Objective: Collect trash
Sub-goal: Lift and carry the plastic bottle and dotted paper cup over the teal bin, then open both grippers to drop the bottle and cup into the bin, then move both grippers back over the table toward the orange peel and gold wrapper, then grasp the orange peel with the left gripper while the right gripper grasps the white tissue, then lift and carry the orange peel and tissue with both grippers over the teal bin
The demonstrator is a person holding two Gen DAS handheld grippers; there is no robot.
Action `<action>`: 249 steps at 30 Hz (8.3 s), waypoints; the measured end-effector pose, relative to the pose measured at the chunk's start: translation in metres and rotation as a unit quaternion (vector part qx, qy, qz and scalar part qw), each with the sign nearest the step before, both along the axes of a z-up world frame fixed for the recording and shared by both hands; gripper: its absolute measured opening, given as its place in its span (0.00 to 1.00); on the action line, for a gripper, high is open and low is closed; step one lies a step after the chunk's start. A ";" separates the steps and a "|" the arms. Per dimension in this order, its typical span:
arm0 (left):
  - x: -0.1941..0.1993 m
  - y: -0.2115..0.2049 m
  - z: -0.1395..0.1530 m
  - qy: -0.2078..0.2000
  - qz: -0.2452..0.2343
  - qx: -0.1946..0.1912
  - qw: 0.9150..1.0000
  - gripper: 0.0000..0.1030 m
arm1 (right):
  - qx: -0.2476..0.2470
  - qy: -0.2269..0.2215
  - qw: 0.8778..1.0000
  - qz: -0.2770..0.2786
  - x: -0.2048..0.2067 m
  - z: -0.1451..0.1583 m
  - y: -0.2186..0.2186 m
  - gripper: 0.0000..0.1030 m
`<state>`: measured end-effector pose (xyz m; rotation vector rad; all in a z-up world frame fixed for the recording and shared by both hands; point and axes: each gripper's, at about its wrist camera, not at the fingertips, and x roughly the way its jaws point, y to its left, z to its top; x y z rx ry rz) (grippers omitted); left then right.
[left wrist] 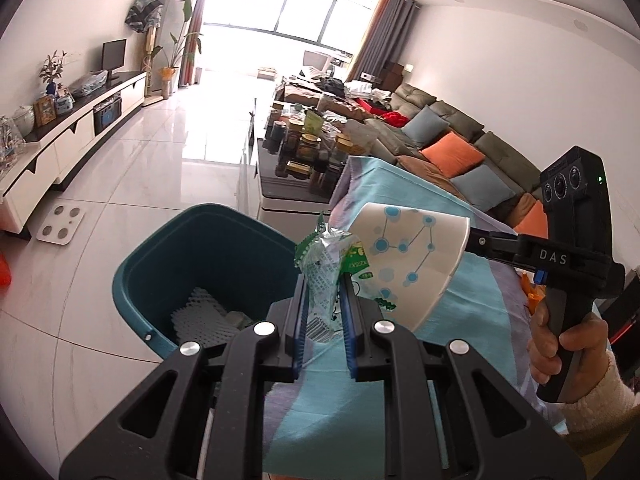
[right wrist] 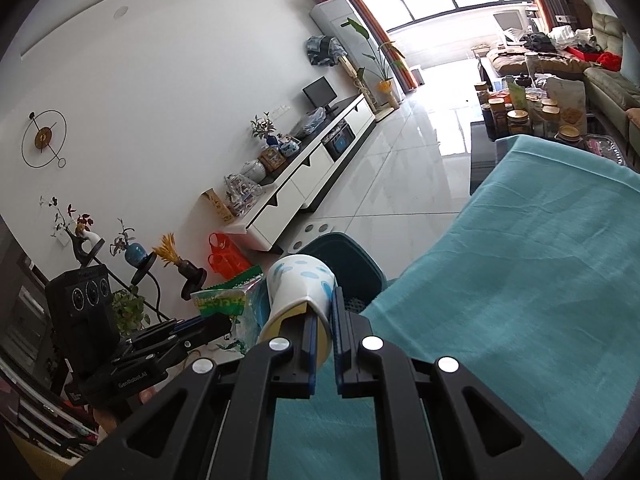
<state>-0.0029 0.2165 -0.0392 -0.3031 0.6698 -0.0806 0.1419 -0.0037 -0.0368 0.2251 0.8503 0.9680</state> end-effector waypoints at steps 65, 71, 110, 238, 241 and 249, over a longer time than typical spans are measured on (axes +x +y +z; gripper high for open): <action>0.050 0.049 -0.061 0.086 0.092 0.004 0.992 0.26 | -0.108 0.036 0.993 0.018 0.033 -0.042 0.122 0.13; 0.057 0.057 -0.076 0.101 0.102 -0.021 0.989 0.33 | -0.111 0.041 0.993 0.015 0.034 -0.047 0.120 0.20; 0.077 -0.233 -0.021 0.000 -0.266 0.014 0.964 0.61 | -0.097 -0.052 0.966 -0.234 -0.035 0.000 -0.208 0.50; 0.091 -0.226 -0.027 0.071 -0.231 -0.011 0.970 0.16 | 0.047 -0.055 0.976 -0.206 -0.047 0.015 -0.244 0.05; 0.086 -0.214 -0.025 0.067 -0.212 -0.003 0.975 0.16 | 0.048 -0.052 0.979 -0.189 -0.045 0.014 -0.230 0.05; 0.077 -0.183 -0.018 0.063 -0.178 -0.006 0.982 0.16 | 0.059 -0.045 0.987 -0.145 -0.038 0.013 -0.195 0.05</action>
